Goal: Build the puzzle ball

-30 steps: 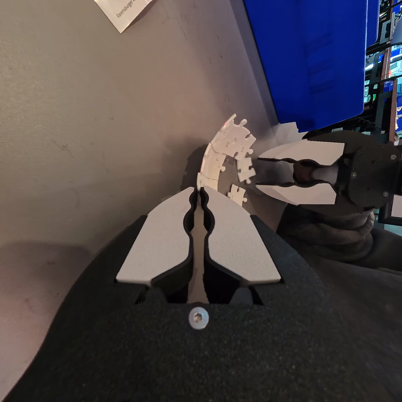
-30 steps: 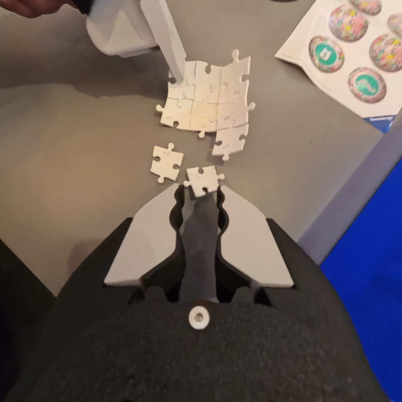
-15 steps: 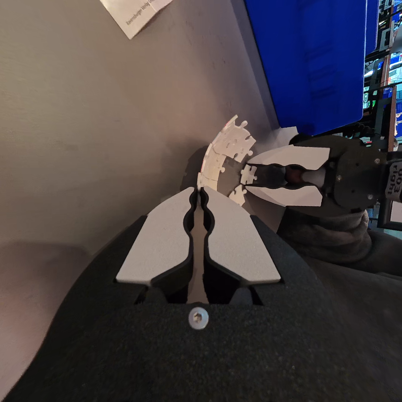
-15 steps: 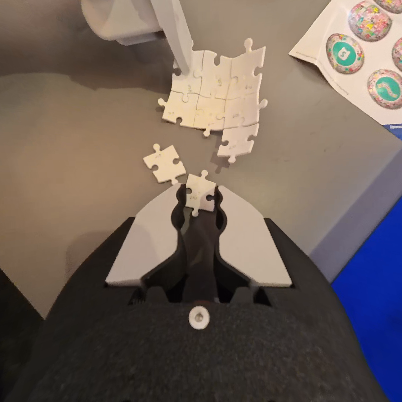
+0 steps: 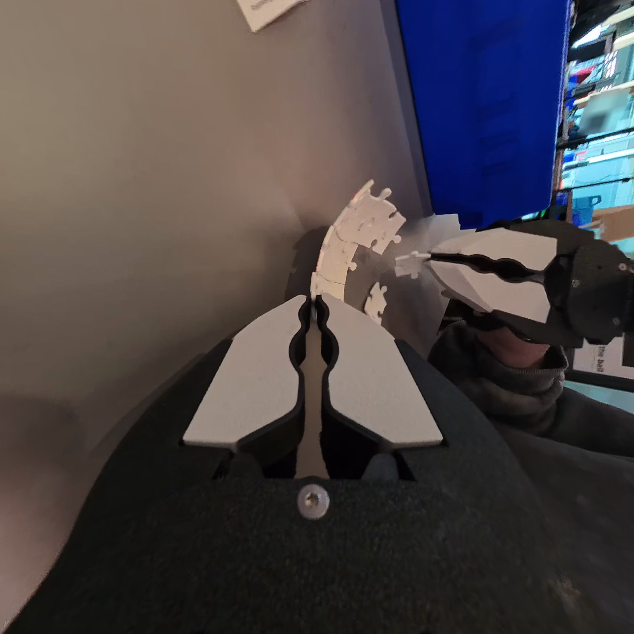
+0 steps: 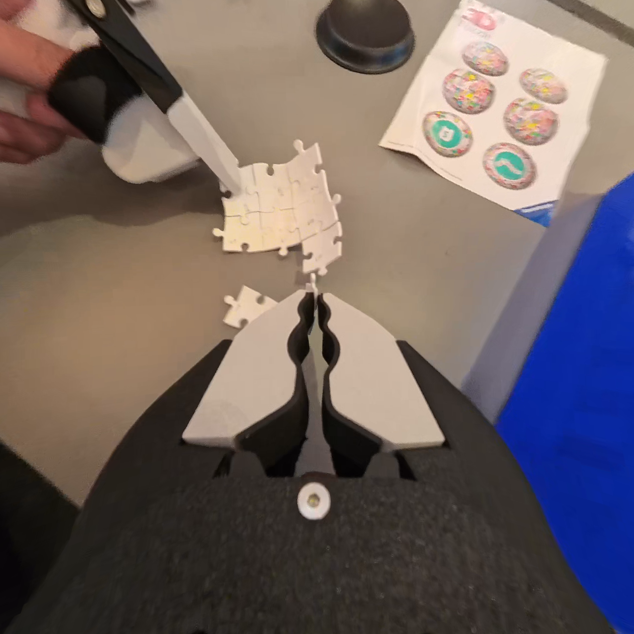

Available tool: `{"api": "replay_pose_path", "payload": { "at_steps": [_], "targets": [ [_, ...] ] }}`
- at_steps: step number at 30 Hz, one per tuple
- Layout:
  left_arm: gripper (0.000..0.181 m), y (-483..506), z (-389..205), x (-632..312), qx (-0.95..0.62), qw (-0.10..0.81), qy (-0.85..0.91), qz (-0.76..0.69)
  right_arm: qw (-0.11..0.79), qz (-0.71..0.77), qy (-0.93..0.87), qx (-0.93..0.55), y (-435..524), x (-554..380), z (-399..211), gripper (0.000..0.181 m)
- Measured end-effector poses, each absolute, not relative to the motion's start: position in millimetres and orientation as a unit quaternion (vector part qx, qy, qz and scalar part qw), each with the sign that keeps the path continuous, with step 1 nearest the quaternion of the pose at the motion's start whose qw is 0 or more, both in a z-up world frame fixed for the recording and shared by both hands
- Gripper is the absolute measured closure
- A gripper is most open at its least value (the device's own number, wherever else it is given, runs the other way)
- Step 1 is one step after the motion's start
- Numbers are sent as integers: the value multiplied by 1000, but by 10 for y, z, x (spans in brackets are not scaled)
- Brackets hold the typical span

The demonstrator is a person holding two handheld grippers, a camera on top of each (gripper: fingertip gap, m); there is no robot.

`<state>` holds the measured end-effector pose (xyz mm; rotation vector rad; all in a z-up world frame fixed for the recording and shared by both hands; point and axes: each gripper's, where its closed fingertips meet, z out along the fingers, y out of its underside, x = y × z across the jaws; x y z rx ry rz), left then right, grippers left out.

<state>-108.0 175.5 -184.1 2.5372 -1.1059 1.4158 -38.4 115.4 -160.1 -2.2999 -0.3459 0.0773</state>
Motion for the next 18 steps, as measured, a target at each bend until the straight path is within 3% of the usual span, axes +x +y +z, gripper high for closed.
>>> {"api": "replay_pose_path", "payload": {
  "at_steps": [10, 18],
  "targets": [
    [179, 2087, -1747, -1570, 828, -45, -209, 518, 445, 273, 89, -848, 1715, -977, -1471, 179],
    [179, 2106, -1740, -1773, 851, -49, -180, 490, 430, 285, 134, -846, 1900, -1169, -1576, 179]
  ]
}}
